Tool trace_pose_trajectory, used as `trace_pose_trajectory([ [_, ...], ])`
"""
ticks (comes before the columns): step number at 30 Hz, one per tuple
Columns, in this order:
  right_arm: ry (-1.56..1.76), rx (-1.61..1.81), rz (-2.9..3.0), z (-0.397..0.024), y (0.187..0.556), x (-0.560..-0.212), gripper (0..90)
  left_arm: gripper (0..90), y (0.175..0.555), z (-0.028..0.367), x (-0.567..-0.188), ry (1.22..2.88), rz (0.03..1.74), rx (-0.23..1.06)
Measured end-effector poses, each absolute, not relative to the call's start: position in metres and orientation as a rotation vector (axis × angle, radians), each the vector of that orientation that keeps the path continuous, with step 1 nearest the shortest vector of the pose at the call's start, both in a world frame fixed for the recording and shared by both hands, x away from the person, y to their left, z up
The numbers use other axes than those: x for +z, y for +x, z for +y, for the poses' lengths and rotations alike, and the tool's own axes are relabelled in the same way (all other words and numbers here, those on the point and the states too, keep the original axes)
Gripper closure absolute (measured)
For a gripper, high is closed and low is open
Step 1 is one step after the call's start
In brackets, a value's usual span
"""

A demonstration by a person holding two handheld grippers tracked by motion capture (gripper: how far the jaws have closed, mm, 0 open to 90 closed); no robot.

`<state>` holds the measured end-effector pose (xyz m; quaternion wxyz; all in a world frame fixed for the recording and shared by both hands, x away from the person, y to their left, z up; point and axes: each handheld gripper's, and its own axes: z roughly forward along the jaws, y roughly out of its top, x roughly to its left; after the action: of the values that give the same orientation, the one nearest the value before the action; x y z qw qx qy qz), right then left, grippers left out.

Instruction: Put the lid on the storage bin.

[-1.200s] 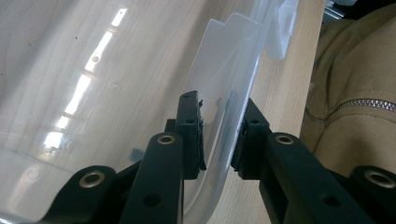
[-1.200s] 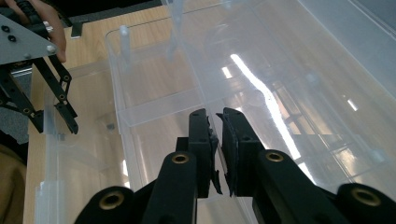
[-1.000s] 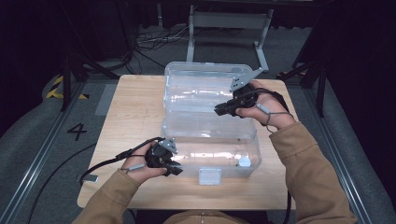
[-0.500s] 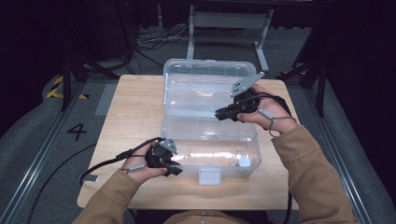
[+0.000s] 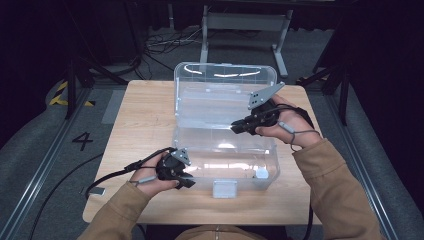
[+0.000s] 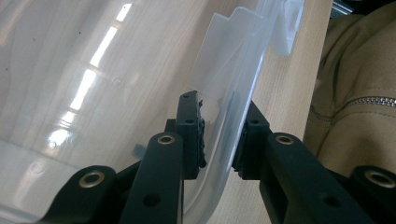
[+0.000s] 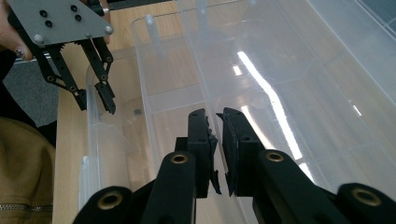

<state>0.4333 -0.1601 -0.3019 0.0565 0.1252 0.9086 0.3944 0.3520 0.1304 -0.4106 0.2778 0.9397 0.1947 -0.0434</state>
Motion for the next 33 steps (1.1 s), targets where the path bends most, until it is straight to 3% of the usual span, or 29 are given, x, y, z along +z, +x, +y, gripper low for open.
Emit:
trace_pose_trajectory([
  [33,0.328,1.169,2.789,-0.159,0.412,-0.306,81.5,75.4,0.352,0.130,-0.410,2.535,0.522,-0.117],
])
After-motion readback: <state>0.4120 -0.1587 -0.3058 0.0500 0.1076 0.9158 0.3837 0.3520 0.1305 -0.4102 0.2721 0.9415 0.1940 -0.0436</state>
